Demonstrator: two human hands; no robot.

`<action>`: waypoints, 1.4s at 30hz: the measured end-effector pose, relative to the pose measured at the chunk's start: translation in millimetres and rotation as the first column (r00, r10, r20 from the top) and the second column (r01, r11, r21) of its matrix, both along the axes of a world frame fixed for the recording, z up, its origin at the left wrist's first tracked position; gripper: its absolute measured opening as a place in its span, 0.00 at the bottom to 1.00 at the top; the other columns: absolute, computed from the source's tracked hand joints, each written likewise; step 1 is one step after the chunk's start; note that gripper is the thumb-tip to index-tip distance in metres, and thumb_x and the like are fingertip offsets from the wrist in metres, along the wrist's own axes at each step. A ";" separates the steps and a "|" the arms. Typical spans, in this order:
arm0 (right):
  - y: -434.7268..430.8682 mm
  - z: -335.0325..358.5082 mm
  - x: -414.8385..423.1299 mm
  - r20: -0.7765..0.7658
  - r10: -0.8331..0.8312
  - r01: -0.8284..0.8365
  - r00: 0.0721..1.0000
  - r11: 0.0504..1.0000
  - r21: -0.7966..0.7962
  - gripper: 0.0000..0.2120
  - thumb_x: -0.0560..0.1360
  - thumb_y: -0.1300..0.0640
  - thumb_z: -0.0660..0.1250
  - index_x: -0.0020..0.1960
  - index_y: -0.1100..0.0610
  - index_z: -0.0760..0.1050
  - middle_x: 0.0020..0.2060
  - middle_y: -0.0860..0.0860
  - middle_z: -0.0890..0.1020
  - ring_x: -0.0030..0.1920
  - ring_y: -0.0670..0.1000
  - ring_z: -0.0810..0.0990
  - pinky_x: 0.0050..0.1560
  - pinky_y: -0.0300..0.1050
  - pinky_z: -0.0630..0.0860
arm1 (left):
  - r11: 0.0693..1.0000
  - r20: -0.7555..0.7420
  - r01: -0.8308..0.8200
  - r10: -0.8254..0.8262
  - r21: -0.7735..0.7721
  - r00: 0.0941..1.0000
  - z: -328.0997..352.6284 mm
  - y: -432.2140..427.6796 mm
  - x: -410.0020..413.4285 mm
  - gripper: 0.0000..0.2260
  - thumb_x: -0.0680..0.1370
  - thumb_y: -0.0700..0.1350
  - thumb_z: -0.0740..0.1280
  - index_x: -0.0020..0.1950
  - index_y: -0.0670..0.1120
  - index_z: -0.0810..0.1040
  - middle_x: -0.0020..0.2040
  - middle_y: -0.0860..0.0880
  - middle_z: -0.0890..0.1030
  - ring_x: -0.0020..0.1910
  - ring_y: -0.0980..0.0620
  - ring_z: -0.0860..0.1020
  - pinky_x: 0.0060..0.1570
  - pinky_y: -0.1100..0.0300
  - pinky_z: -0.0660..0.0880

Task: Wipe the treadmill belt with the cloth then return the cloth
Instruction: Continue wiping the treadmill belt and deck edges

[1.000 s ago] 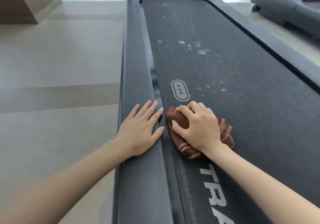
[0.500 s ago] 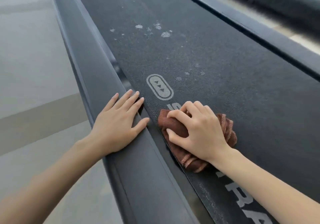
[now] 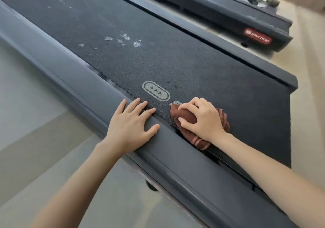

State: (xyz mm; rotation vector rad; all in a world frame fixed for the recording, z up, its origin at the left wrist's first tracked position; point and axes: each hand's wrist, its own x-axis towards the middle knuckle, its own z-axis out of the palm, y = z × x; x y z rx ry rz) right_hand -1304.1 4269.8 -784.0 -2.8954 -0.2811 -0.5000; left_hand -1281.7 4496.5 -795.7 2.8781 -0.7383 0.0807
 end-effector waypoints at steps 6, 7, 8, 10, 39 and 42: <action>18.7 -4.4 -1.5 -0.001 -0.219 0.219 0.976 0.976 0.008 0.14 0.70 0.44 0.66 0.51 0.50 0.79 0.42 0.51 0.76 0.46 0.54 0.74 0.48 0.50 0.70 | 0.996 0.023 0.036 -0.034 -0.076 0.999 4.8 15.0 -3.6 0.33 0.70 0.66 0.41 0.68 0.59 0.69 0.70 0.53 0.69 0.73 0.52 0.60 0.73 0.48 0.47; 20.1 -5.4 0.4 -0.008 -0.227 0.227 0.974 0.974 0.000 0.13 0.71 0.45 0.67 0.52 0.50 0.79 0.43 0.51 0.76 0.46 0.55 0.74 0.48 0.50 0.70 | 0.997 0.019 0.032 -0.031 -0.075 0.999 4.8 14.8 -3.8 0.33 0.70 0.66 0.41 0.68 0.59 0.69 0.70 0.53 0.69 0.73 0.52 0.59 0.73 0.48 0.47; 20.1 -6.2 2.5 -0.009 -0.233 0.233 0.972 0.972 -0.009 0.13 0.71 0.45 0.68 0.52 0.50 0.79 0.43 0.51 0.76 0.47 0.55 0.74 0.48 0.50 0.70 | 0.997 0.013 0.027 -0.026 -0.073 1.000 4.6 14.7 -4.0 0.32 0.69 0.66 0.41 0.68 0.60 0.68 0.71 0.54 0.68 0.73 0.53 0.58 0.73 0.47 0.46; 17.4 -7.8 7.5 0.002 -0.230 0.230 0.973 0.973 0.000 0.12 0.71 0.45 0.68 0.51 0.50 0.78 0.43 0.51 0.76 0.47 0.55 0.74 0.47 0.50 0.71 | 0.997 0.013 0.021 -0.020 -0.074 1.000 1.7 17.9 -3.8 0.32 0.70 0.67 0.41 0.69 0.62 0.66 0.72 0.54 0.66 0.74 0.54 0.57 0.73 0.46 0.45; -18.0 -8.1 135.1 0.029 0.407 -0.408 0.913 0.912 0.041 0.16 0.70 0.42 0.64 0.51 0.50 0.80 0.42 0.49 0.77 0.42 0.52 0.75 0.43 0.48 0.72 | 0.971 -0.193 0.208 -0.184 0.113 0.964 12.0 65.7 152.1 0.25 0.74 0.67 0.41 0.72 0.69 0.44 0.75 0.64 0.45 0.74 0.62 0.39 0.74 0.52 0.40; -33.4 -2.8 188.3 0.015 0.193 -0.194 0.981 0.979 0.058 0.18 0.70 0.41 0.63 0.52 0.51 0.80 0.43 0.51 0.77 0.44 0.54 0.75 0.47 0.51 0.74 | 0.961 -0.199 0.258 -0.235 0.096 0.951 9.8 71.4 181.3 0.25 0.75 0.67 0.41 0.72 0.68 0.45 0.75 0.65 0.45 0.74 0.62 0.39 0.74 0.51 0.41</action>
